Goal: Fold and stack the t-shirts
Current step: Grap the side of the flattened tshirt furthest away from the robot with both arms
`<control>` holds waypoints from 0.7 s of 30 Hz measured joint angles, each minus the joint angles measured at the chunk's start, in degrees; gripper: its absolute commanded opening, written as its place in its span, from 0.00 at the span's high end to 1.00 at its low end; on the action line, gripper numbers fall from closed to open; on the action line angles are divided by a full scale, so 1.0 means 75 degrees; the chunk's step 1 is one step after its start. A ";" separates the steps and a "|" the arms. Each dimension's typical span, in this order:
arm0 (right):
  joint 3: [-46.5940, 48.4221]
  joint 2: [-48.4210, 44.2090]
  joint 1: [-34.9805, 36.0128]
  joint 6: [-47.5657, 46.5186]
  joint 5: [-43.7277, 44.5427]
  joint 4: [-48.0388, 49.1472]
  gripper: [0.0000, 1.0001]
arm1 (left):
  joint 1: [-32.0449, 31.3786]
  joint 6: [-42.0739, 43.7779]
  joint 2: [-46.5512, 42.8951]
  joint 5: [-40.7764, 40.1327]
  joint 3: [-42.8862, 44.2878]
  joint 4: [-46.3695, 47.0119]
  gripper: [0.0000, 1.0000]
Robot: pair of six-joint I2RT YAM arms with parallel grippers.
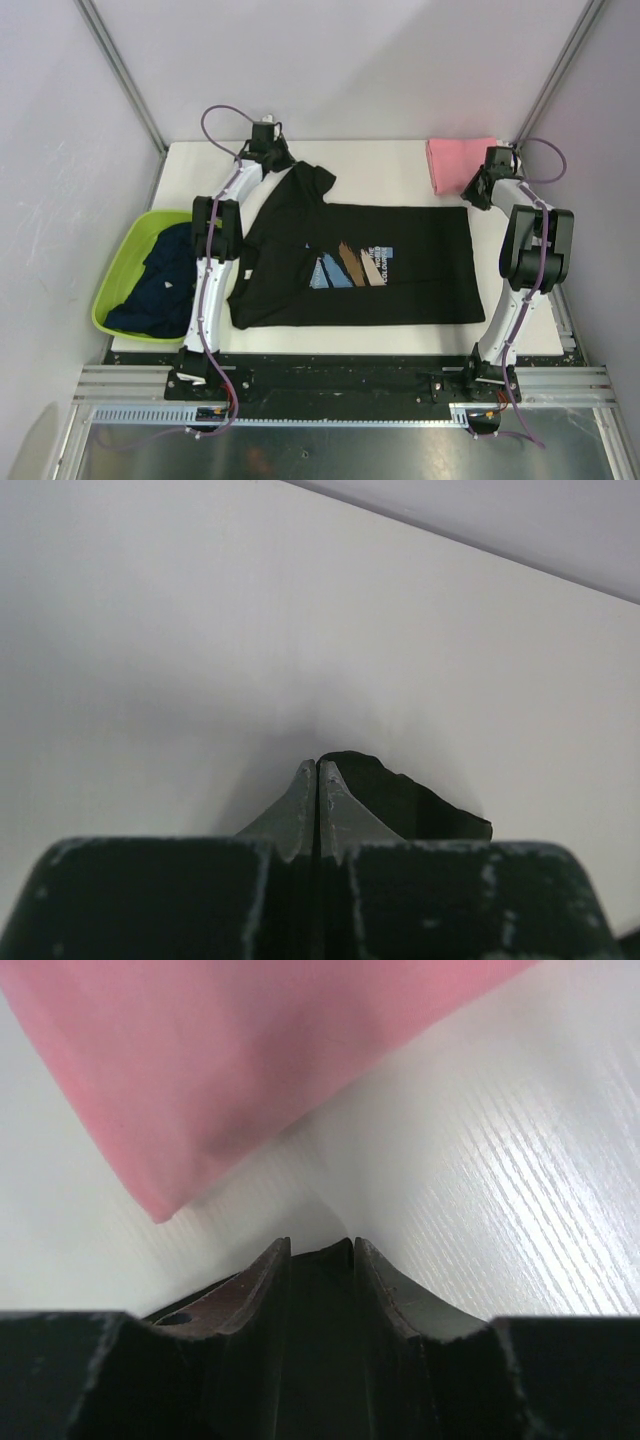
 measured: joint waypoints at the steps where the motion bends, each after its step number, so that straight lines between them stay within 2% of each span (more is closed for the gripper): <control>1: 0.0079 0.0003 0.0000 -0.0029 0.0003 -0.0050 0.64 | 0.0003 -0.0003 0.0003 0.0006 -0.0017 0.0009 1.00; 8: 0.0618 0.0265 0.0035 -0.0204 -0.0003 -0.0143 0.65 | 0.0047 -0.0009 0.0003 0.0041 -0.0061 0.0026 1.00; 21: 0.0629 0.0790 0.0216 -0.0402 0.0134 -0.0455 0.68 | 0.0079 -0.0119 0.0003 0.0122 -0.0061 0.0090 1.00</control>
